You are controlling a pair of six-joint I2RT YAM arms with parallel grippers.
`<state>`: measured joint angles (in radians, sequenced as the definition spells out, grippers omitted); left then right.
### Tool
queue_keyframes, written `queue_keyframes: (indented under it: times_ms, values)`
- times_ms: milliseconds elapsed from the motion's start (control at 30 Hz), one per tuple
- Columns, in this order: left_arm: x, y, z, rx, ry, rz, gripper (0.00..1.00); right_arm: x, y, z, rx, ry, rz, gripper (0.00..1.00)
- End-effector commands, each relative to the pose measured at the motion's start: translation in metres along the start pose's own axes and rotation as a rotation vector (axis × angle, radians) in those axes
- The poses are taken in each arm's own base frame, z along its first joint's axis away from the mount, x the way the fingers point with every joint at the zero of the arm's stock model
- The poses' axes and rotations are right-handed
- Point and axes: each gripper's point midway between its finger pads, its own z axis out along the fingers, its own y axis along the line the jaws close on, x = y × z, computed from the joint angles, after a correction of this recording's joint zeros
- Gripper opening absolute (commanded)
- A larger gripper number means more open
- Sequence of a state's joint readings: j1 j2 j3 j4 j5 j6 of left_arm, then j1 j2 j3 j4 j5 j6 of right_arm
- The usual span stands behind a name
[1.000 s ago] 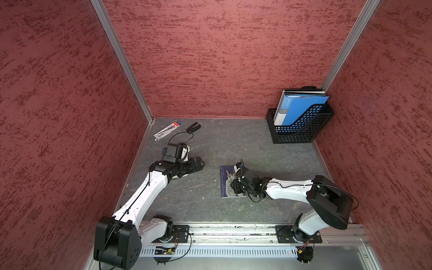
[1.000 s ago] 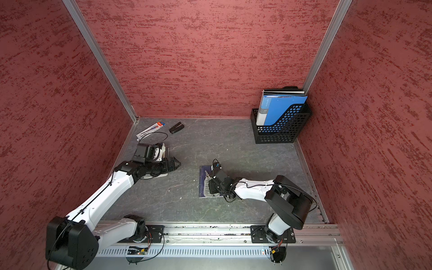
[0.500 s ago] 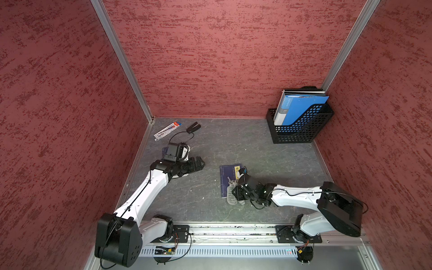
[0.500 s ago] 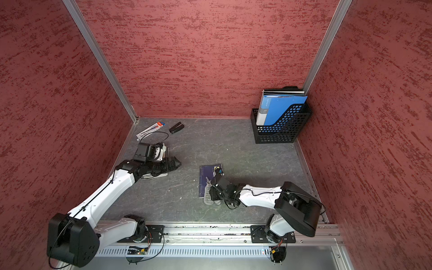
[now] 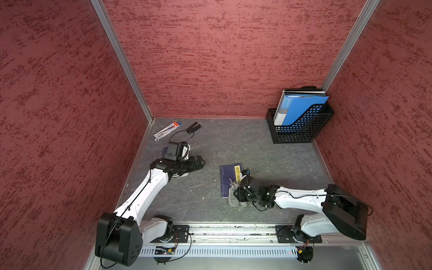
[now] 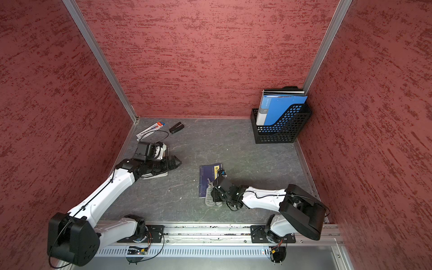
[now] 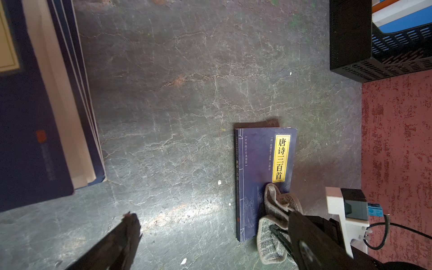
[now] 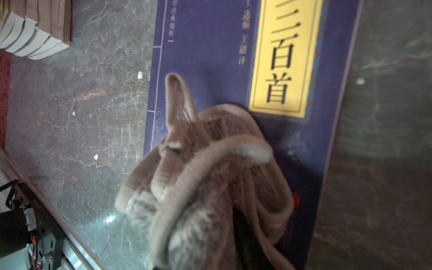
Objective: Wipe the cover of the book
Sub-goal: Wipe the dirt from the cover of the book.
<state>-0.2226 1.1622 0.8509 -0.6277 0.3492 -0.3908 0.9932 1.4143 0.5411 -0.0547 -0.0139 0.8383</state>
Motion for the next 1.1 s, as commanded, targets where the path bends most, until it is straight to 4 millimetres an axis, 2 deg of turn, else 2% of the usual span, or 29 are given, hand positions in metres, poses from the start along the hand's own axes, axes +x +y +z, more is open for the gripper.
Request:
queue_keyframes:
  times_ms: [0, 133, 300, 400, 600, 900, 1067]
  values:
    - [-0.01, -0.007, -0.004, 0.018, -0.02, 0.022, 1.0, 0.068, -0.064, 0.004, 0.227, 0.251, -0.006, 0.29]
    - [-0.01, -0.007, -0.008, 0.012, -0.029, 0.024, 1.0, 0.051, -0.057, 0.021, 0.246, 0.208, -0.043, 0.29]
    - [-0.011, -0.008, -0.01, 0.011, -0.04, 0.022, 1.0, 0.019, -0.037, 0.045, 0.216, 0.148, -0.079, 0.29]
    - [-0.013, -0.01, -0.011, 0.014, -0.039, 0.023, 1.0, 0.01, -0.027, 0.055, 0.214, 0.153, -0.115, 0.29]
    - [-0.015, -0.01, -0.012, 0.017, -0.044, 0.025, 1.0, 0.023, -0.023, 0.05, 0.183, 0.184, -0.138, 0.28]
    - [-0.015, -0.011, -0.009, 0.018, -0.039, 0.021, 1.0, 0.072, -0.009, 0.04, 0.139, 0.276, -0.17, 0.28]
    - [-0.015, -0.009, -0.007, 0.009, -0.032, 0.019, 1.0, 0.068, -0.007, 0.04, 0.138, 0.25, -0.161, 0.28]
